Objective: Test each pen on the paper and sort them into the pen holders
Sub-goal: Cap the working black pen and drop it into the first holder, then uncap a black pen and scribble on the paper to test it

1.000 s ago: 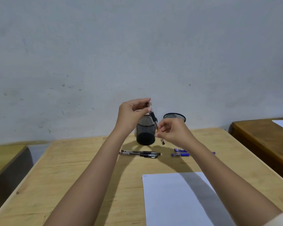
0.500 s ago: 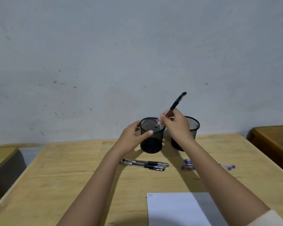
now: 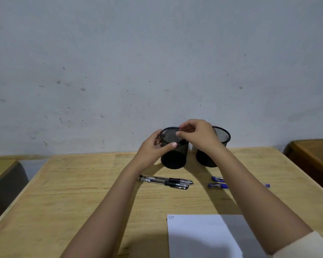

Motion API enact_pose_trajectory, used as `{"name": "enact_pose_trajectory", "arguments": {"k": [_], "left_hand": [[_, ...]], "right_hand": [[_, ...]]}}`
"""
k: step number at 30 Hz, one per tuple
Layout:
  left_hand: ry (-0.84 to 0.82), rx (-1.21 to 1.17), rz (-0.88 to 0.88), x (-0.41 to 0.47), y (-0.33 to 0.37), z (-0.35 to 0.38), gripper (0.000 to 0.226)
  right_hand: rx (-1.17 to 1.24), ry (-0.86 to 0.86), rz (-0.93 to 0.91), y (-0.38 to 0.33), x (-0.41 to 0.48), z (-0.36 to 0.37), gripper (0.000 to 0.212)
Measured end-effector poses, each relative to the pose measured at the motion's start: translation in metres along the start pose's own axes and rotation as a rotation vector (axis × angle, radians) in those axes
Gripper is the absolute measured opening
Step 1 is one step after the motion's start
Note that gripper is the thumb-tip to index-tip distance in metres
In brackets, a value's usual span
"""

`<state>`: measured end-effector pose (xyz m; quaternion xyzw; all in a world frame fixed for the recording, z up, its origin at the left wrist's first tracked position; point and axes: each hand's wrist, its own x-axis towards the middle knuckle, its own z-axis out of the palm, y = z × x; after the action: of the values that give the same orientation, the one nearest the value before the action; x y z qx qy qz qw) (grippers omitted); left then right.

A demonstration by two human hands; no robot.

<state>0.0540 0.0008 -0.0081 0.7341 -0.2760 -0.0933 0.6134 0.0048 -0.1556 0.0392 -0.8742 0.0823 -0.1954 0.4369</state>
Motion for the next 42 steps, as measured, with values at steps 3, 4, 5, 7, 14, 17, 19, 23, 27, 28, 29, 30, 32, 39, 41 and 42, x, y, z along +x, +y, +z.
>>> {"name": "enact_pose_trajectory", "arguments": {"k": [3, 4, 5, 7, 14, 17, 19, 23, 27, 28, 29, 30, 32, 39, 41, 42], "left_hand": [[-0.003, 0.064, -0.011, -0.004, 0.005, 0.0, 0.037], [-0.001, 0.104, -0.002, -0.006, 0.007, -0.001, 0.034], [0.001, 0.154, -0.001, -0.01, 0.01, -0.003, 0.033], [0.023, 0.237, -0.025, -0.019, 0.012, -0.008, 0.047], [0.032, 0.686, -0.113, -0.099, -0.022, -0.039, 0.048], [0.013, 0.851, -0.162, -0.127, -0.037, -0.049, 0.054], [0.016, 0.91, -0.188, -0.139, -0.041, -0.05, 0.063], [0.0, 0.946, -0.19, -0.149, -0.038, -0.046, 0.068], [0.003, 0.955, -0.194, -0.153, -0.034, -0.045, 0.069], [-0.001, 0.94, -0.204, -0.153, -0.034, -0.045, 0.069], [-0.012, 0.914, -0.223, -0.153, -0.034, -0.046, 0.07], [-0.014, 0.869, -0.238, -0.153, -0.032, -0.046, 0.07], [0.039, 0.686, -0.233, -0.153, -0.026, -0.043, 0.068], [0.132, -0.055, -0.147, -0.152, 0.01, -0.013, 0.026], [0.125, -0.056, -0.104, -0.151, 0.014, -0.01, 0.017], [0.122, -0.058, -0.083, -0.151, 0.016, -0.009, 0.014]], "right_hand": [[0.029, 0.027, -0.041, -0.006, -0.009, -0.006, 0.026], [0.031, 0.049, -0.058, -0.008, -0.013, -0.009, 0.025], [0.04, 0.078, -0.074, -0.01, -0.019, -0.011, 0.023], [0.066, 0.144, -0.121, -0.014, -0.037, -0.013, 0.016], [-0.157, -0.102, -0.157, 0.008, -0.103, 0.031, 0.01], [-0.345, -0.201, -0.158, 0.02, -0.107, 0.053, 0.012], [-0.41, -0.2, -0.188, 0.021, -0.105, 0.062, 0.012], [-0.525, -0.258, -0.201, 0.017, -0.1, 0.07, 0.016], [-0.487, -0.291, -0.168, 0.015, -0.098, 0.073, 0.014], [-0.388, -0.247, -0.159, 0.012, -0.1, 0.074, 0.013], [-0.25, -0.181, -0.129, 0.009, -0.102, 0.075, 0.013], [-0.075, -0.109, -0.073, 0.005, -0.105, 0.074, 0.012], [0.359, -0.021, 0.088, -0.001, -0.111, 0.074, 0.008], [1.1, 0.025, 0.26, -0.011, -0.134, 0.065, 0.002], [1.123, 0.01, 0.226, -0.011, -0.139, 0.06, 0.003], [1.106, 0.001, 0.204, -0.01, -0.141, 0.058, 0.005]]}}
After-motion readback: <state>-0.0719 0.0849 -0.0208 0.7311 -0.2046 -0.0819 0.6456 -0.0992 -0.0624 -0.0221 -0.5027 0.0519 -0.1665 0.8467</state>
